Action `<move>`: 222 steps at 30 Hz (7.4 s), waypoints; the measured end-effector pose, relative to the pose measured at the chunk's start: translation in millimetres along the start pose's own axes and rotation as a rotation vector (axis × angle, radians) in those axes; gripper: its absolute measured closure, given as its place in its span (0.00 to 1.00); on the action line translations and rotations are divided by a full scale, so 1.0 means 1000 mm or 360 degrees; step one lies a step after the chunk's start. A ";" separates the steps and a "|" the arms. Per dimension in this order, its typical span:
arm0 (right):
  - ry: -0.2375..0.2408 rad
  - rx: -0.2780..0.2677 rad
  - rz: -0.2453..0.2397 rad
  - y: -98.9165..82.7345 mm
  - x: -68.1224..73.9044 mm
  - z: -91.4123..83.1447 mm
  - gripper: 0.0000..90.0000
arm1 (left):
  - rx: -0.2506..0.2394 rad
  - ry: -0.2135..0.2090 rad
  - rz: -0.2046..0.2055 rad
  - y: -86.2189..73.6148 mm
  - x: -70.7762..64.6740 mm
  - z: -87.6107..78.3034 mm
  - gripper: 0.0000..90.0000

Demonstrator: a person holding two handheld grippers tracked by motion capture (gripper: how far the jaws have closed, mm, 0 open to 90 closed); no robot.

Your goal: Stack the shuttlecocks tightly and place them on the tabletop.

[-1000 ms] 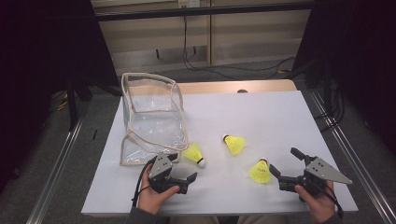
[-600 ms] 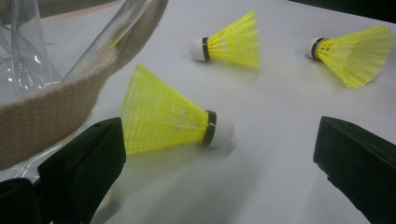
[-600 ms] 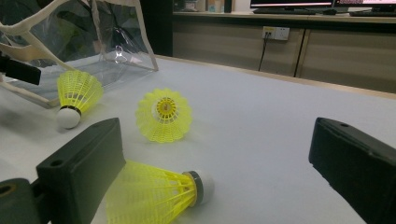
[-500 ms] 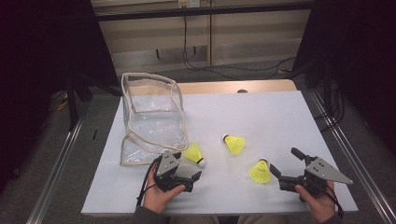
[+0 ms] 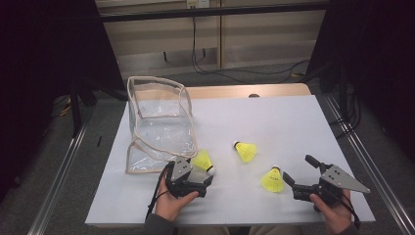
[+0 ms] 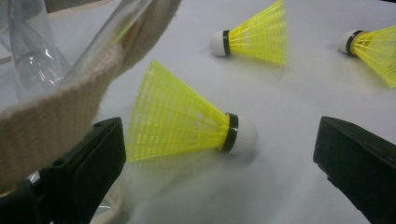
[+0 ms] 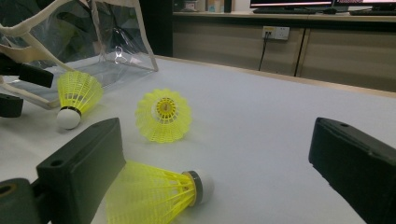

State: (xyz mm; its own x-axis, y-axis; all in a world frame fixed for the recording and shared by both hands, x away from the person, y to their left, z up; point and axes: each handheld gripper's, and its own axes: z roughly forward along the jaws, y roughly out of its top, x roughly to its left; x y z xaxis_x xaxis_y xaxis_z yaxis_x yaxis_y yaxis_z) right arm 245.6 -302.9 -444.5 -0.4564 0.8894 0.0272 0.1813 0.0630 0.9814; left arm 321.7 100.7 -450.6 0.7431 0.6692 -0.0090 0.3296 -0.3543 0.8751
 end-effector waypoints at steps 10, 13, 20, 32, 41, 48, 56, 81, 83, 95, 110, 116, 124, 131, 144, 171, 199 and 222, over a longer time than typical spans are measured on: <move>-0.0001 0.0008 0.0013 0.000 0.000 0.000 0.03 | 0.0000 0.0033 0.0009 0.001 0.001 0.003 0.03; 0.0001 0.0006 0.0012 0.000 0.000 0.000 0.03 | -0.0003 0.0024 0.0015 0.002 0.002 0.004 0.04; -0.0002 0.0012 0.0013 0.000 -0.001 0.000 0.03 | 0.0000 0.0005 0.0016 0.002 0.002 0.005 0.04; 0.0005 0.0013 0.0012 -0.001 -0.001 0.000 0.03 | -0.0024 0.0026 0.0033 0.002 0.002 0.006 0.06; 0.0010 0.0016 0.0003 -0.001 0.000 0.001 0.03 | 0.0007 0.0005 0.0036 0.003 0.001 0.007 0.05; 0.0015 0.0016 0.0015 -0.001 -0.001 0.000 0.03 | -0.0003 -0.0077 0.0001 0.004 -0.008 0.001 0.19; 0.0014 0.0016 0.0019 -0.001 -0.001 0.000 0.03 | -0.0009 -0.0178 -0.0120 0.007 -0.009 0.001 0.48; 0.0004 0.0015 0.0029 -0.002 -0.002 -0.001 0.03 | 0.0024 -0.0303 -0.0170 0.011 -0.022 0.020 0.52; 0.0005 0.0016 0.0028 -0.002 -0.003 0.000 0.03 | 0.0023 -0.0329 -0.0144 0.013 -0.024 0.022 0.56; 0.0007 0.0017 0.0023 -0.002 -0.003 0.000 0.03 | 0.0005 -0.0423 -0.0225 0.019 -0.030 0.034 0.84; 0.0002 0.0008 0.0026 -0.001 -0.003 -0.002 0.03 | 0.0043 -0.0378 -0.0180 0.034 -0.036 0.032 0.98; 0.0006 0.0007 0.0033 -0.001 -0.003 -0.002 0.03 | -0.0003 -0.0327 -0.0246 0.043 -0.033 0.030 0.98; -0.0002 0.0005 0.0033 -0.001 -0.003 -0.002 0.03 | -0.0053 -0.0255 -0.0281 0.064 -0.034 0.030 0.98; -0.0001 0.0004 0.0031 -0.001 -0.003 -0.003 0.03 | -0.0062 -0.0213 -0.0320 0.078 -0.031 0.035 0.99; 0.0001 0.0001 0.0033 -0.001 -0.004 -0.003 0.03 | -0.0052 -0.0071 -0.0355 0.098 -0.020 0.050 0.98; 0.0013 0.0002 0.0036 -0.001 -0.004 -0.003 0.03 | -0.0056 0.0096 -0.0433 0.114 -0.012 0.088 0.98; 0.0026 0.0000 0.0055 -0.002 -0.004 -0.003 0.03 | 0.0085 0.0332 -0.0427 0.104 0.001 0.122 0.93; 0.0026 0.0003 0.0056 -0.002 -0.005 -0.004 0.03 | -0.0038 0.0371 -0.0386 0.107 0.006 0.144 0.92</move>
State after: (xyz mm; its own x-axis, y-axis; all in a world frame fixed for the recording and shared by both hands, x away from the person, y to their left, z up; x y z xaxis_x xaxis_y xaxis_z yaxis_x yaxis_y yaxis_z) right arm 244.6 -309.4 -445.9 -0.4638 0.8835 0.0649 0.1990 0.0325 0.9795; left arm 445.0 -27.4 -426.6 0.4903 0.8646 -0.1099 0.4650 -0.1528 0.8720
